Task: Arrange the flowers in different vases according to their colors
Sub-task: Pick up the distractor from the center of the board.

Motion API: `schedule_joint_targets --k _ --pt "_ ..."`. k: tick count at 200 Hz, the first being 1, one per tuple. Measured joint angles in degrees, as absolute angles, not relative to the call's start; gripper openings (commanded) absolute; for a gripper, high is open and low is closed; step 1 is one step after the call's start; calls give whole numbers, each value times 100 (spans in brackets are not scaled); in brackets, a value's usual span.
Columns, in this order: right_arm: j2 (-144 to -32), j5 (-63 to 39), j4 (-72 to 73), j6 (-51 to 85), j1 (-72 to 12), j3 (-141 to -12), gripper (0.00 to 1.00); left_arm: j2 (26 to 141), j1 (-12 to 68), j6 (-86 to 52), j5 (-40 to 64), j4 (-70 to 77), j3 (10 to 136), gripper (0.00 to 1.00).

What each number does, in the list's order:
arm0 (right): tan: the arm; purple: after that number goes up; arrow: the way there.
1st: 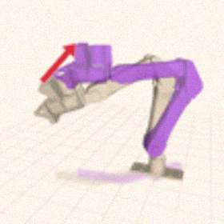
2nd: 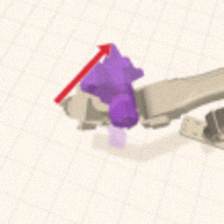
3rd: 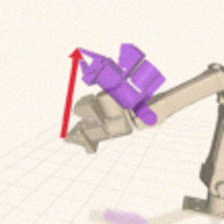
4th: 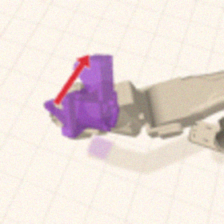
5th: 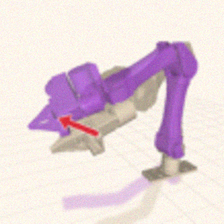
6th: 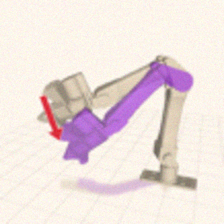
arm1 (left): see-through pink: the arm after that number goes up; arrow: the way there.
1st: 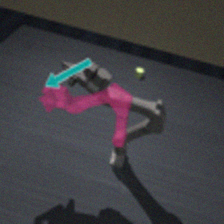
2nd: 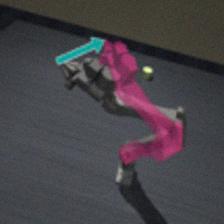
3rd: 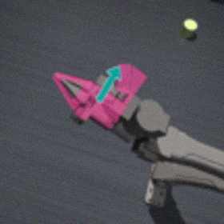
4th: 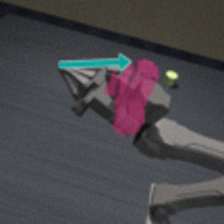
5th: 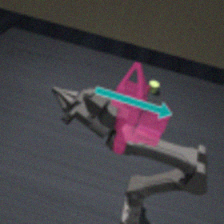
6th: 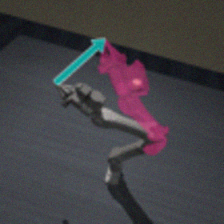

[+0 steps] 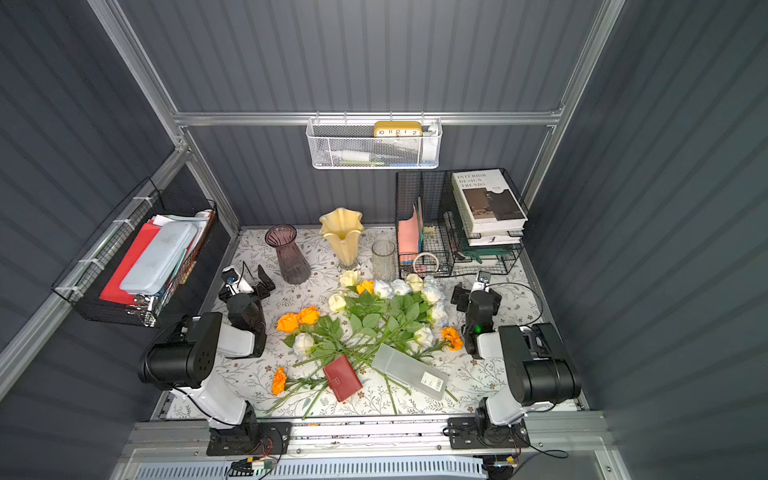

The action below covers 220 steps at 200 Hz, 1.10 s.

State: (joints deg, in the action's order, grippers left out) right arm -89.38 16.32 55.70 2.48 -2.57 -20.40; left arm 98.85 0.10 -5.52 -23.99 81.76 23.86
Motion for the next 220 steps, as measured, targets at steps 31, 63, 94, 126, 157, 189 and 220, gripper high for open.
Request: schedule_joint_targets --k 31,63,94,126,157,189,220 --pt "-8938 1632 5570 248 -257 -2040 99 9885 1 -552 -2399 8173 2386 99" --pt "-8938 1632 5570 248 -257 -2040 99 9885 1 -552 -2399 8173 2386 99" --pt "-8938 1629 5570 248 -257 -2040 99 9885 1 -552 -2399 8173 2386 99" --pt "-8801 1664 5380 246 -257 -2047 99 9843 1 -550 -2397 8152 2386 99" --pt "-7701 1916 3568 366 -366 -2740 96 8997 128 -554 -2805 6735 2978 99" --pt "-6613 2161 2047 939 -987 -3680 89 7717 919 -976 -3269 4803 4198 97" --pt "-6464 2228 276 1686 -2530 -4491 88 6840 2097 -2099 -2600 2873 4932 97"
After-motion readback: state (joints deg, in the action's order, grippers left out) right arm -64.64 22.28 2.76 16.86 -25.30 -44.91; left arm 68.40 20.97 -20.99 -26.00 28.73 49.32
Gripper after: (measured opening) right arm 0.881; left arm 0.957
